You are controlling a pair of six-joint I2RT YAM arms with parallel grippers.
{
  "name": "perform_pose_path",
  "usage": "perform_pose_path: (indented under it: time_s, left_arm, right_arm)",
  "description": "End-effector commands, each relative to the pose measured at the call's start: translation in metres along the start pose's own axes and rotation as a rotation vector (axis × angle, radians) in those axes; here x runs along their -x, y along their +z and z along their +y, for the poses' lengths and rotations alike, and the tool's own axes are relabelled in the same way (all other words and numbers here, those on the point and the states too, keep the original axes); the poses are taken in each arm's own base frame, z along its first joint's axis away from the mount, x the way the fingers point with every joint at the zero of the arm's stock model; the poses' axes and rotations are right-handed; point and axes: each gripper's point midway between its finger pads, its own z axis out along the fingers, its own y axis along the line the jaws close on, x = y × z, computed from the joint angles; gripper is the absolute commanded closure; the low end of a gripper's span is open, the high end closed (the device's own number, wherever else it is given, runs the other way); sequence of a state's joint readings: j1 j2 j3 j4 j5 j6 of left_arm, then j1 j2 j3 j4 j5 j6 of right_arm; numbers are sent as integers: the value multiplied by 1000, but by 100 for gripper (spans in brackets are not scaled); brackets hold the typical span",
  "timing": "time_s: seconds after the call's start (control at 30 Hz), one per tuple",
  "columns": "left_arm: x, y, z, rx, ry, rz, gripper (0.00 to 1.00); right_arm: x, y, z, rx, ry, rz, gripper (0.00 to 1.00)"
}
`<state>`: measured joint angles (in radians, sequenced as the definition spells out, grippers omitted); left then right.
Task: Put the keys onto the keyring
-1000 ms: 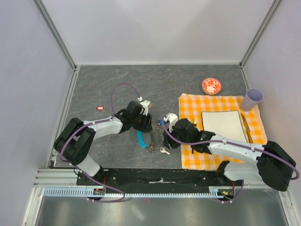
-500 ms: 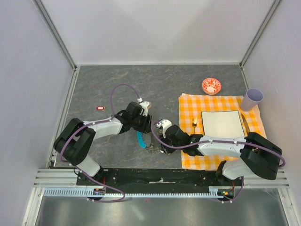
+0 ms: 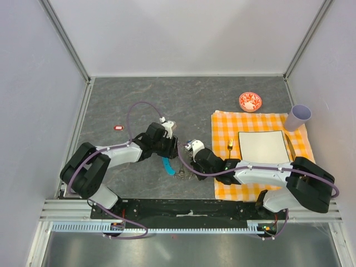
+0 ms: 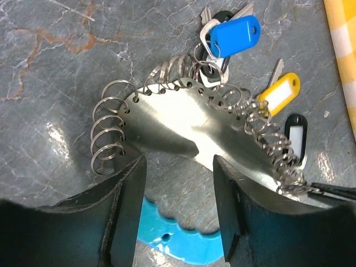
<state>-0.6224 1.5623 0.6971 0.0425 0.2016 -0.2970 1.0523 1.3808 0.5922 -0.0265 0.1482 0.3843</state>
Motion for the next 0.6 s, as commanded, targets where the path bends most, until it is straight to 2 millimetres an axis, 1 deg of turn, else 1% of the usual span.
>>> perform_pose_path:
  time_s: [0.0,0.03,0.07,0.1,0.13,0.17,0.2,0.23,0.27,0.3,0.43,0.47,0.53,0.57]
  left_arm:
    - [-44,-9,15,41,-103,97,41]
    - [-37,-8,13,26,-104,60,41]
    - [-38,-10,11,14,-114,56,41]
    - [-37,-11,11,7,-120,46,41]
    - [-31,-11,9,-7,-120,21,41]
    - [-33,-12,6,-28,-125,19,41]
    - [-27,-15,2,-48,-132,-6,41]
    - [-18,-15,-3,-77,-124,-47,41]
    - [-17,-17,-11,-122,-115,-59,42]
    - [-9,-21,-17,-156,-95,-93,42]
    - [20,-36,-48,-338,53,-251,42]
    - [25,-42,-58,-401,120,-298,42]
    - [30,-47,-69,-466,189,-344,42]
    - [24,-49,-76,-522,236,-344,42]
  right_arm:
    - [23,-14,-13,-70,-45,-72,100]
    - [26,-16,-14,-71,-55,-80,100]
    - [26,-18,-16,-78,-59,-82,100]
    - [25,-19,-16,-73,-70,-83,100]
    - [27,-20,-17,-72,-79,-90,100]
    - [28,-21,-19,-76,-104,-91,100]
    - [30,-22,-21,-83,-116,-95,100]
    - [32,-24,-21,-81,-132,-101,100]
    - [34,-25,-21,-71,-154,-104,100]
    - [39,-26,-20,-65,-163,-114,100]
    - [47,-28,-23,-81,-181,-116,100]
    - [47,-29,-23,-80,-186,-115,100]
    - [52,-31,-21,-69,-195,-127,100]
    - [55,-33,-20,-61,-205,-132,100]
